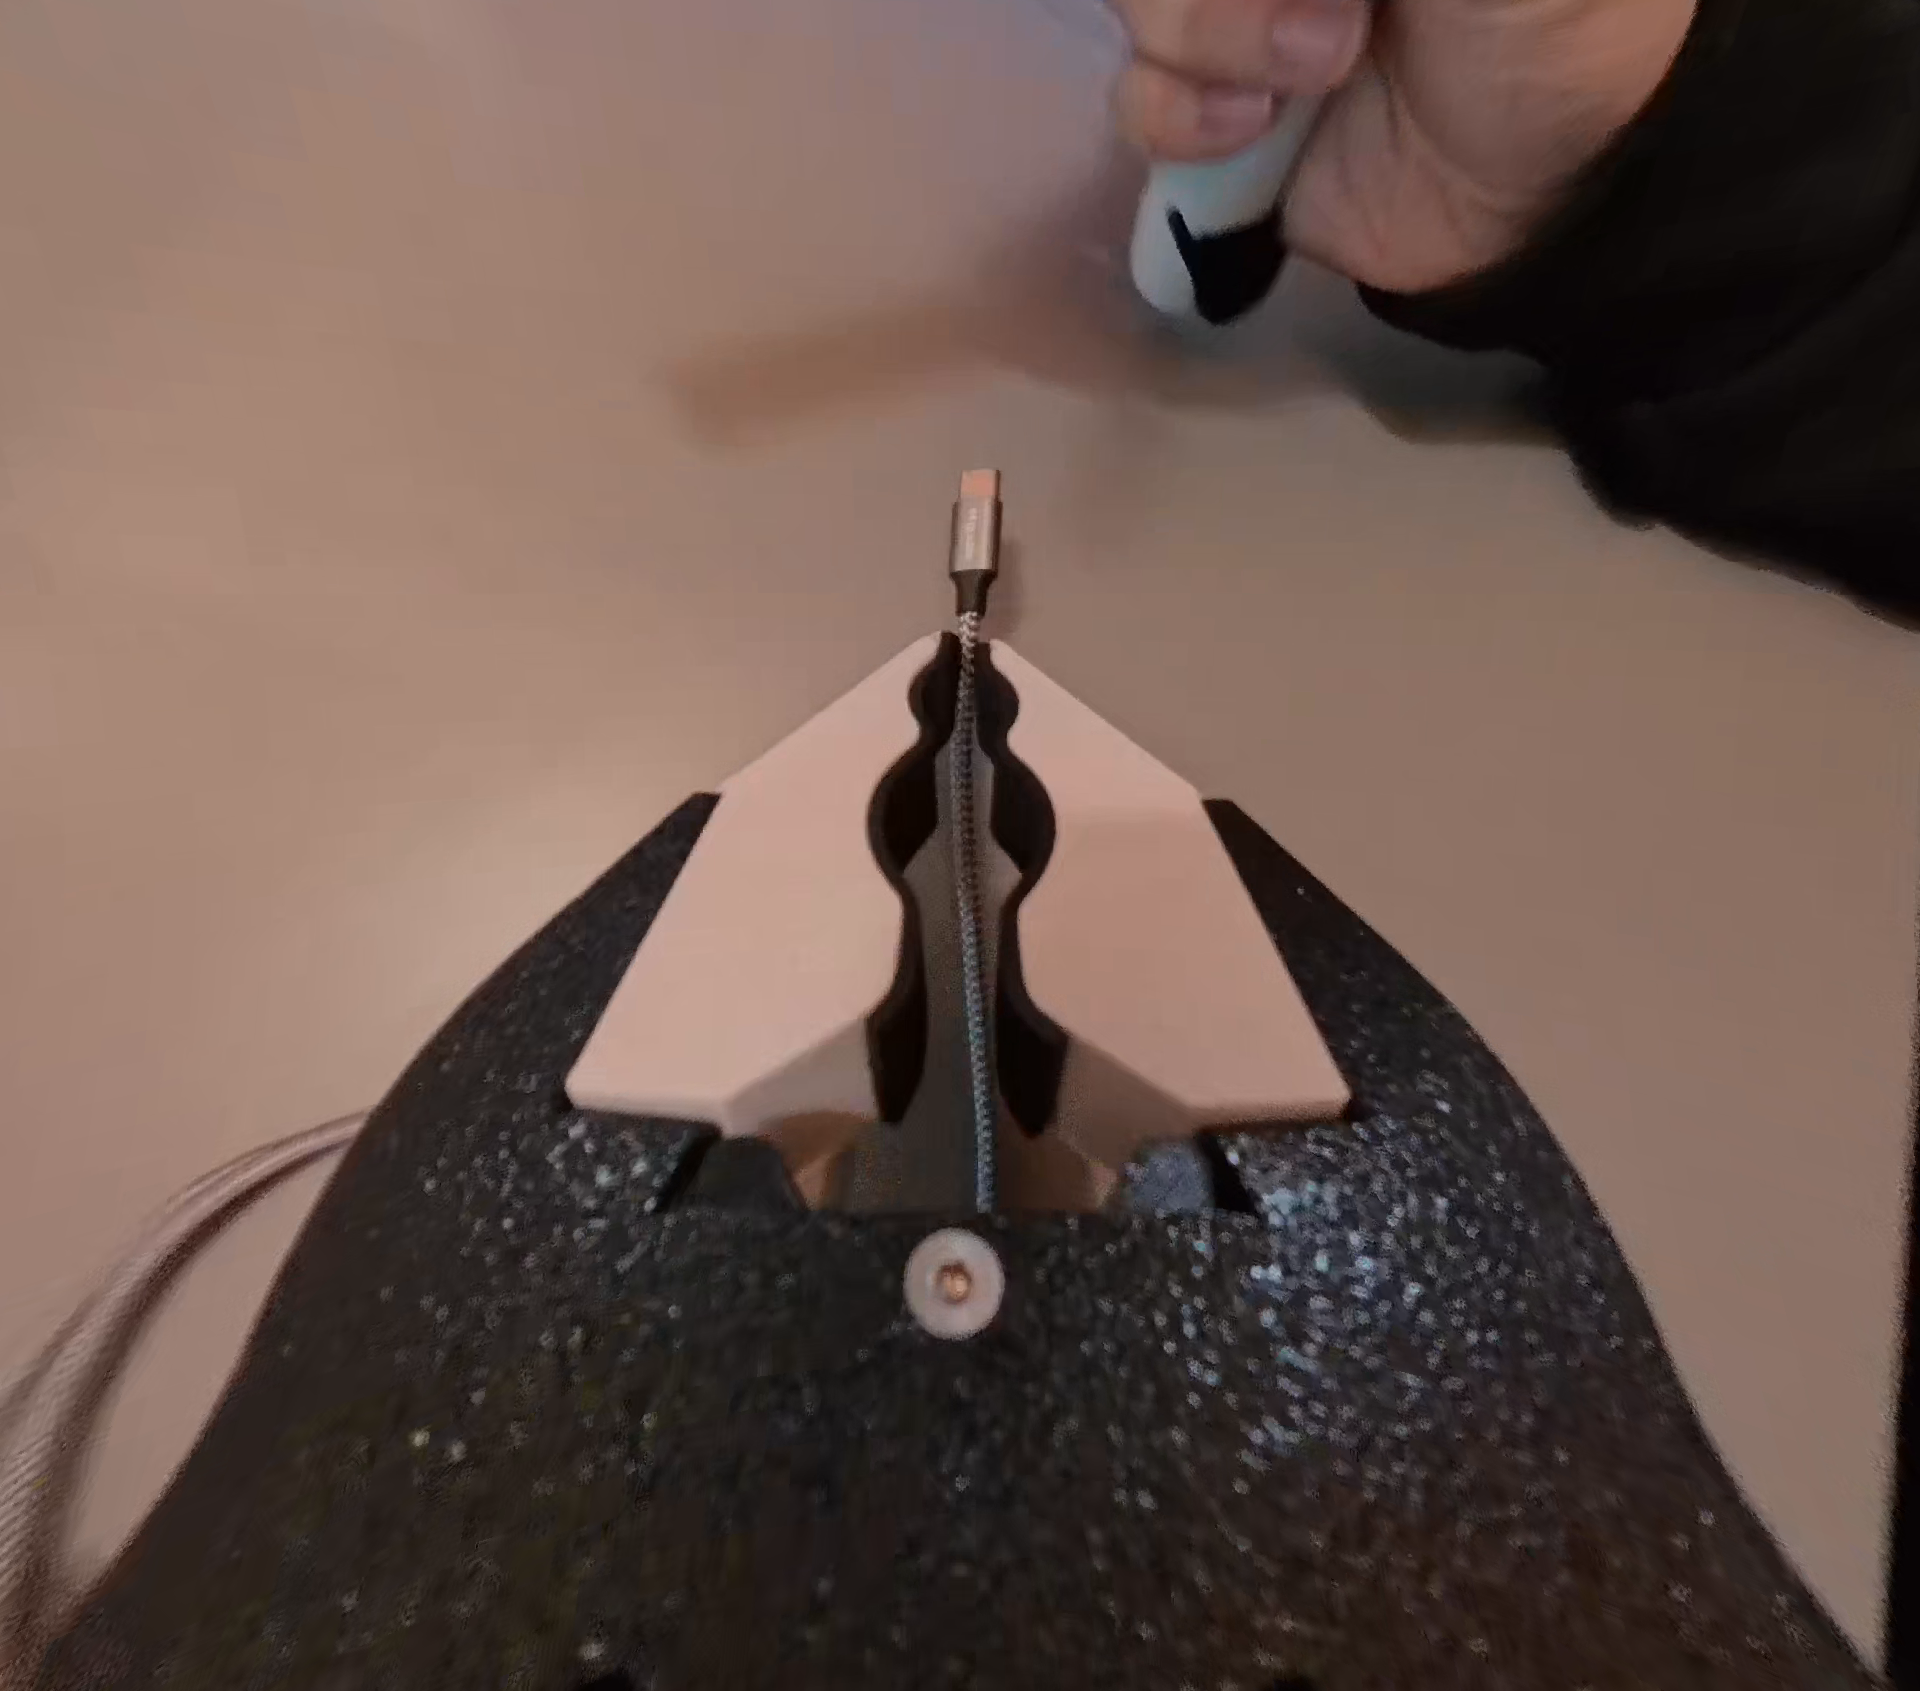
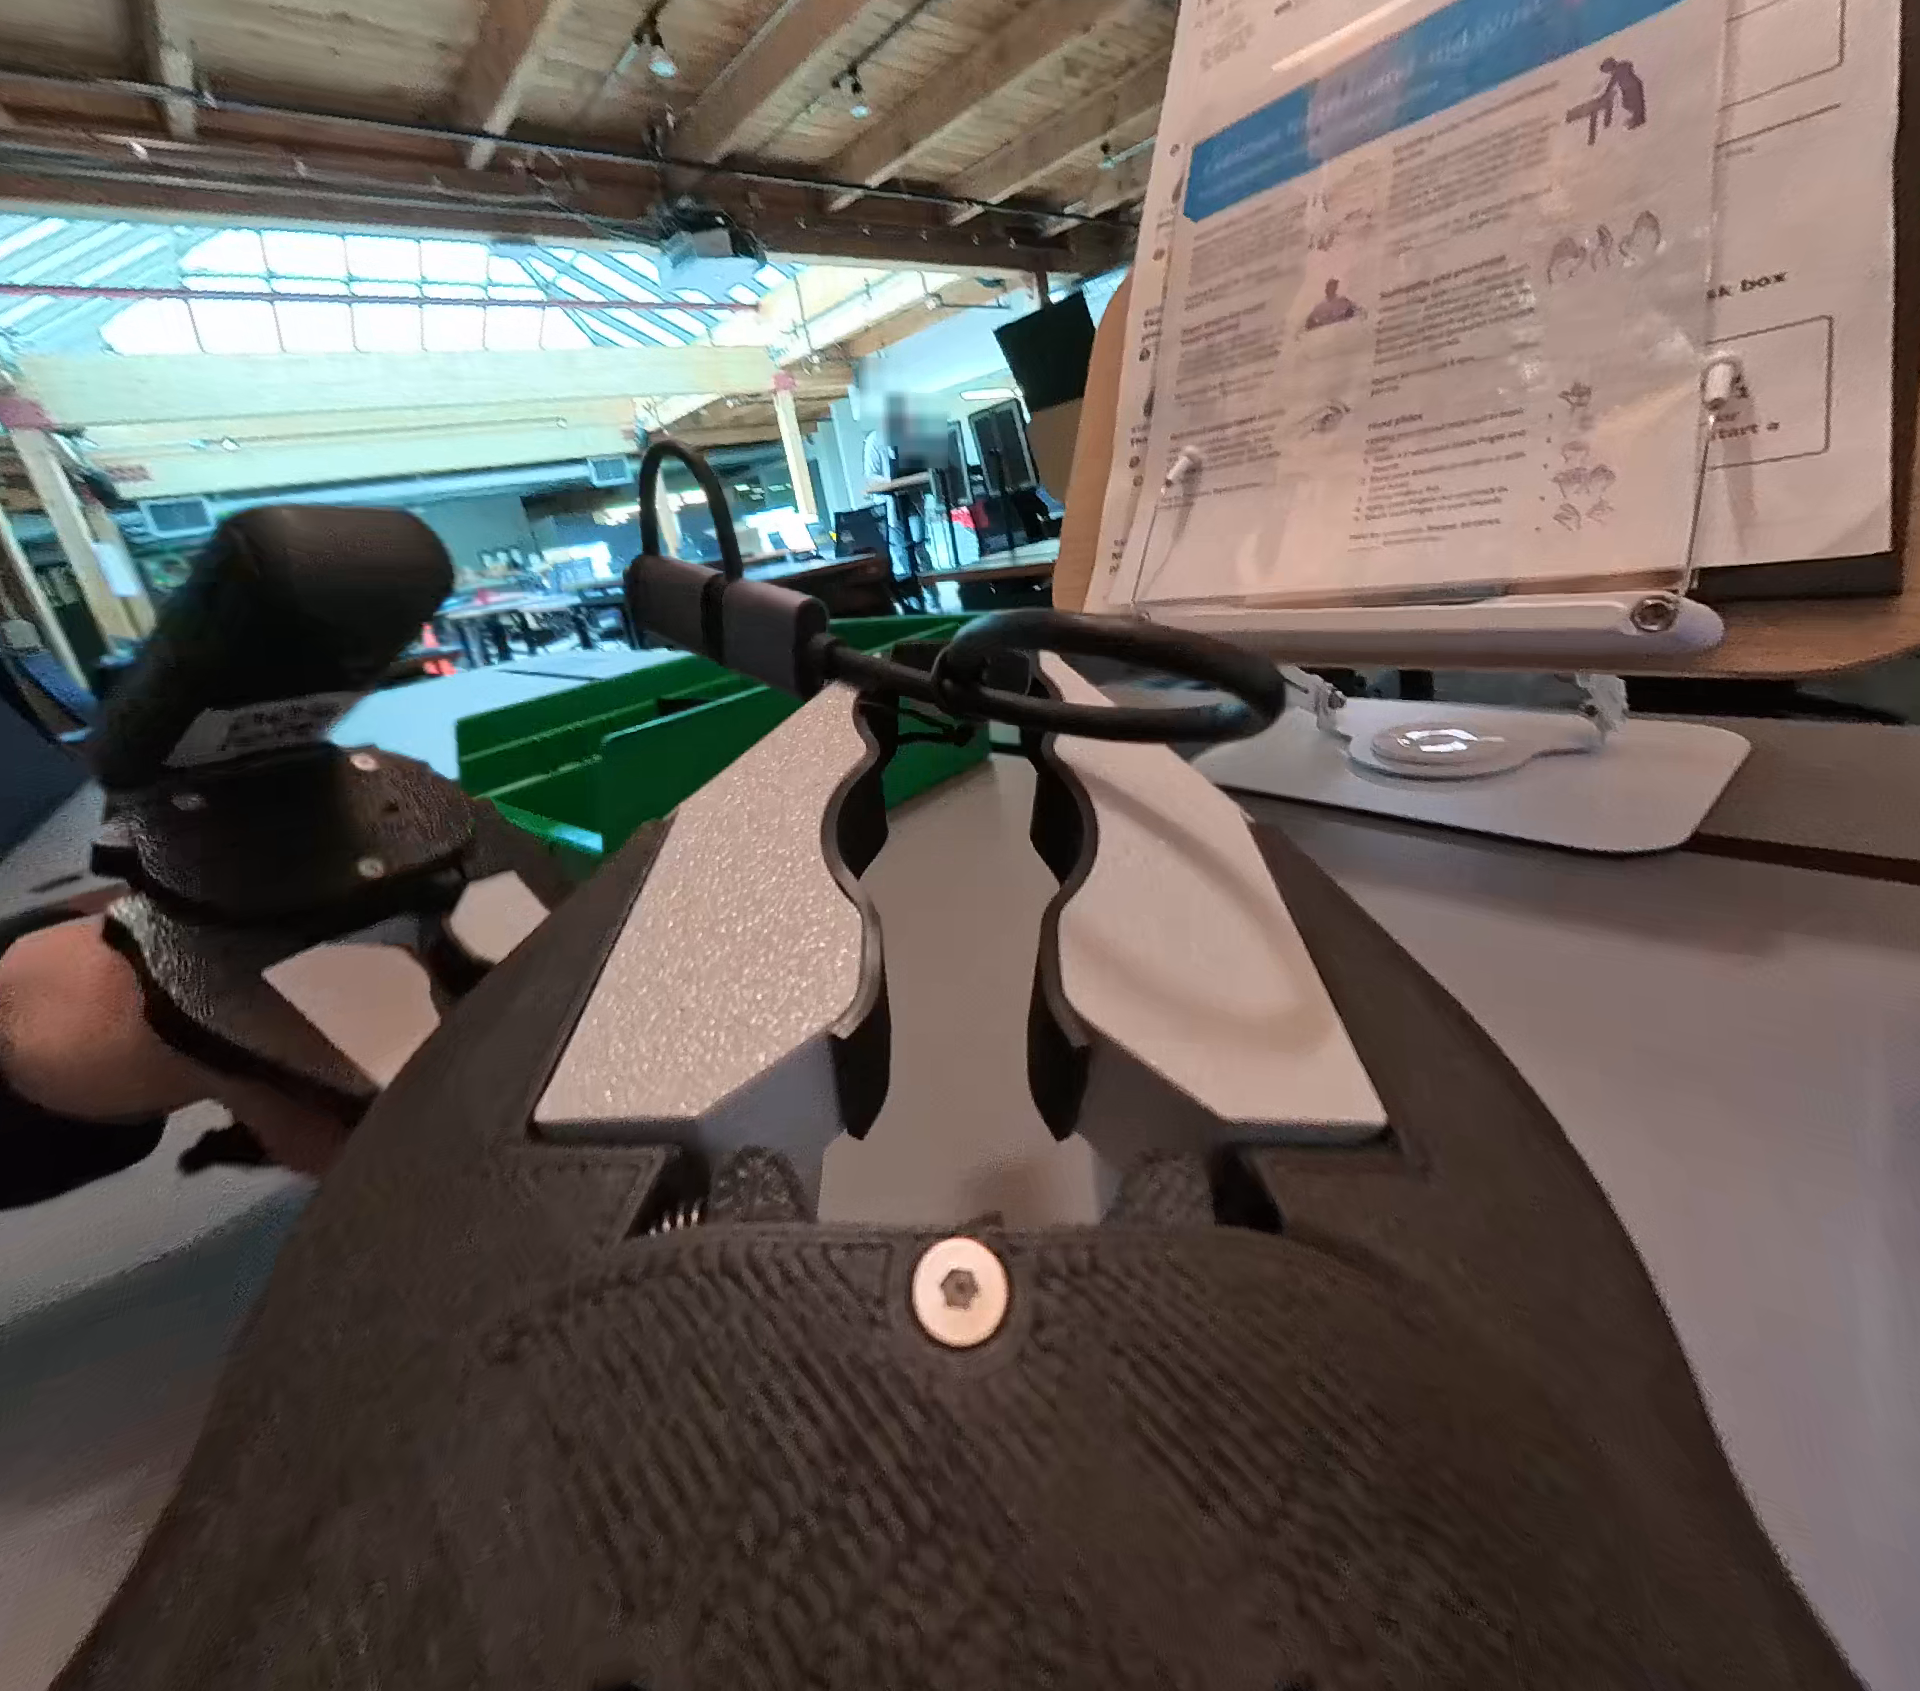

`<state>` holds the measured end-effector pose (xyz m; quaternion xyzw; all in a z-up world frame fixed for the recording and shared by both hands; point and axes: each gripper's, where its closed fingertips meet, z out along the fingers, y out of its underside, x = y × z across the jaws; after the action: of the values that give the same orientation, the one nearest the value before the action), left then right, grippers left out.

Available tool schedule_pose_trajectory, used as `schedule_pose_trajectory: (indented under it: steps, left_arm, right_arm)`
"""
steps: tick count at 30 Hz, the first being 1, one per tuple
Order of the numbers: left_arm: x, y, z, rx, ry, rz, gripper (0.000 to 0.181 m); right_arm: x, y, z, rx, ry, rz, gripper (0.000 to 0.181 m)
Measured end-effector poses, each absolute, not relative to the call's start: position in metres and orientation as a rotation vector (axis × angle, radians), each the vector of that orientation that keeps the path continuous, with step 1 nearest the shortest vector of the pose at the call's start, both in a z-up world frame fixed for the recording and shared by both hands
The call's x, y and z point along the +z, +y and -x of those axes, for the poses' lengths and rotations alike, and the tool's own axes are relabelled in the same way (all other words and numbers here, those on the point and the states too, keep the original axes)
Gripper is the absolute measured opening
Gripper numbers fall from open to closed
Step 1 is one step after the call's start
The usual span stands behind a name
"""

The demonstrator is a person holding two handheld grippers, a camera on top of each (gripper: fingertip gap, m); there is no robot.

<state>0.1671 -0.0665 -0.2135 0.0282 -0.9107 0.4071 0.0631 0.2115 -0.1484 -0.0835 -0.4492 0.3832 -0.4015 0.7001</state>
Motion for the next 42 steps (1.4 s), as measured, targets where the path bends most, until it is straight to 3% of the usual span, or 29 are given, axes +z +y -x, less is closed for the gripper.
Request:
schedule_pose_trajectory:
  steps: [1, 7, 14, 42]
  left_arm:
    - [-0.202, -0.065, -0.175, 1.300, -2.808, -0.093, 0.000]
    - [-0.125, -0.056, -0.200, 1.653, -3.203, -0.150, 0.001]
    - [-0.089, -0.054, -0.192, 1.694, -3.486, -0.153, 0.000]
    - [-0.086, -0.033, -0.202, 1.554, -3.284, -0.378, 0.000]
  right_arm:
    - [-0.080, -0.147, -0.210, -0.886, 0.831, 0.991, 0.022]
    - [-0.058, -0.134, -0.195, -0.887, 0.717, 0.898, 0.021]
    - [-0.041, -0.108, -0.175, -0.955, 0.555, 0.933, 0.021]
    - [-0.055, -0.100, -0.182, -1.127, 0.497, 1.079, 0.022]
